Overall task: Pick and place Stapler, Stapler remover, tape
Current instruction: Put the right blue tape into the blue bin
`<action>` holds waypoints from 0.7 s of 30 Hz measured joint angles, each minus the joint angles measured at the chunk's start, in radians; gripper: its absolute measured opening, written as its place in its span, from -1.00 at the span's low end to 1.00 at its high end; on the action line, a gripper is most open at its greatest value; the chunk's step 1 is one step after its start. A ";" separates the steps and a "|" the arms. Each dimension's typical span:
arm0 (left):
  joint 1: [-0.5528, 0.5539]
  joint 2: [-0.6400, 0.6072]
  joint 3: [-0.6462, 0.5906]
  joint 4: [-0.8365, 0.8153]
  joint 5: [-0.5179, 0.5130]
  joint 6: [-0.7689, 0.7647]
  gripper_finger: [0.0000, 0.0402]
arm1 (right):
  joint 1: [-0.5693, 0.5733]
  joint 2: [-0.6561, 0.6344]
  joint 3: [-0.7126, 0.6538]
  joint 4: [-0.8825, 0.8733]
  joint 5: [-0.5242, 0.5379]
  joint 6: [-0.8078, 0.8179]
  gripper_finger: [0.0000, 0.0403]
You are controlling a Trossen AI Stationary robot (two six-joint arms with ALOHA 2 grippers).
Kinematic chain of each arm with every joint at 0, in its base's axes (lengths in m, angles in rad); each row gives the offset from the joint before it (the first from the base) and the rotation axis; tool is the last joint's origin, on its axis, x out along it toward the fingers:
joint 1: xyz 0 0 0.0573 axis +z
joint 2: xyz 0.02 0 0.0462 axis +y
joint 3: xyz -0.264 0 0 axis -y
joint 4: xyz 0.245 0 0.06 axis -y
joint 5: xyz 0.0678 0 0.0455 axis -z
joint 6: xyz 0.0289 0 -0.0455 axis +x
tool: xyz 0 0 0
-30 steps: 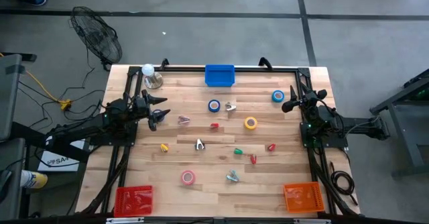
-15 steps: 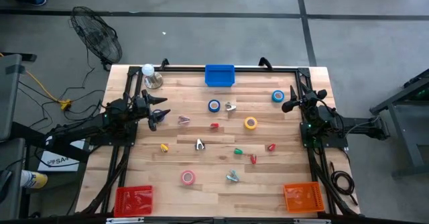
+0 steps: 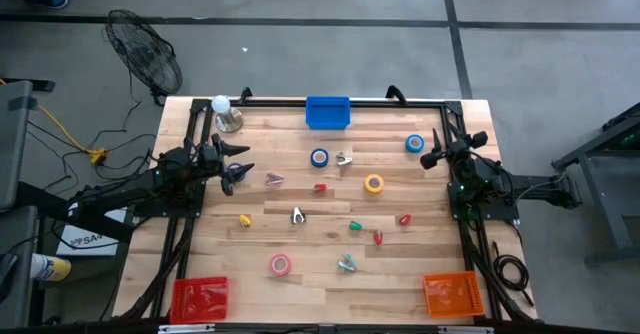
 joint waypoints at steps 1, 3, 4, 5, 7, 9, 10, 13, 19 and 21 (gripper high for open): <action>0.000 0.000 0.000 0.000 0.000 0.000 0.30 | 0.000 0.000 0.000 0.000 -0.007 -0.004 0.03; 0.000 0.000 0.006 -0.002 0.000 0.000 0.30 | 0.000 0.000 0.000 0.000 -0.039 0.003 0.03; 0.000 0.000 0.012 -0.012 0.000 0.000 0.30 | 0.000 0.000 0.000 0.000 -0.070 0.023 0.03; 0.000 0.000 0.017 -0.019 0.000 0.000 0.30 | 0.000 0.000 0.000 0.000 -0.112 0.065 0.03; 0.000 0.000 0.027 -0.031 0.000 0.001 0.30 | 0.000 0.000 0.000 0.000 -0.217 0.207 0.03; 0.000 0.000 0.033 -0.028 0.000 0.002 0.30 | 0.000 0.000 0.000 0.000 -0.333 0.361 0.03; 0.000 0.000 0.034 -0.022 0.000 0.002 0.30 | 0.000 0.000 0.000 0.000 -0.387 0.425 0.03; 0.000 0.000 0.035 -0.033 0.000 0.003 0.30 | 0.000 0.000 0.000 0.001 -0.520 0.554 0.03; 0.000 0.000 0.037 -0.046 -0.001 0.001 0.30 | 0.000 0.000 0.000 0.016 -0.567 0.604 0.03; 0.000 0.000 0.037 -0.046 -0.005 0.002 0.30 | 0.000 0.000 0.000 0.006 -0.565 0.585 0.03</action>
